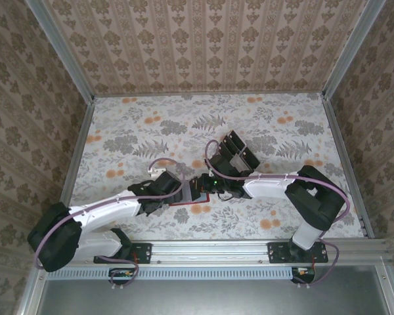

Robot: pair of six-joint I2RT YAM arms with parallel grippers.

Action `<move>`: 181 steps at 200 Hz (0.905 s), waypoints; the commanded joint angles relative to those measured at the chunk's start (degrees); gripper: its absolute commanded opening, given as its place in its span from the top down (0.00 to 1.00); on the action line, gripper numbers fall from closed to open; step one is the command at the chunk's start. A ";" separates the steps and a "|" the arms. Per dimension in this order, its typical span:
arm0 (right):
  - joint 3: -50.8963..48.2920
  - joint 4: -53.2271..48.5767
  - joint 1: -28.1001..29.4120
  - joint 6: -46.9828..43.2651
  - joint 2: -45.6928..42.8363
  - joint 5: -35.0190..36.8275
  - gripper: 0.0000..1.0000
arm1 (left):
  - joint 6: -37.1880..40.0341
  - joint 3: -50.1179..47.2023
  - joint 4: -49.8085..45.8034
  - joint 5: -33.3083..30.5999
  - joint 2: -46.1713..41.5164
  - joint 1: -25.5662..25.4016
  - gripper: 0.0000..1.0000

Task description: Put the credit cards into the card holder

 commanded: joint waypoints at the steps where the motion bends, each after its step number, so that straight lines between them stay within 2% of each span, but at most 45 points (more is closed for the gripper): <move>1: -1.04 1.19 -0.32 0.49 1.18 1.30 1.00 | 1.61 1.67 0.82 0.27 1.85 -0.76 0.00; 59: -1.85 1.67 -0.31 0.91 1.45 1.43 1.00 | -0.45 -0.04 1.09 -1.81 5.34 -1.13 0.00; 181: -3.48 5.54 -1.60 3.04 0.87 -0.21 1.00 | -6.49 -2.90 -3.03 -3.16 5.28 -0.59 0.00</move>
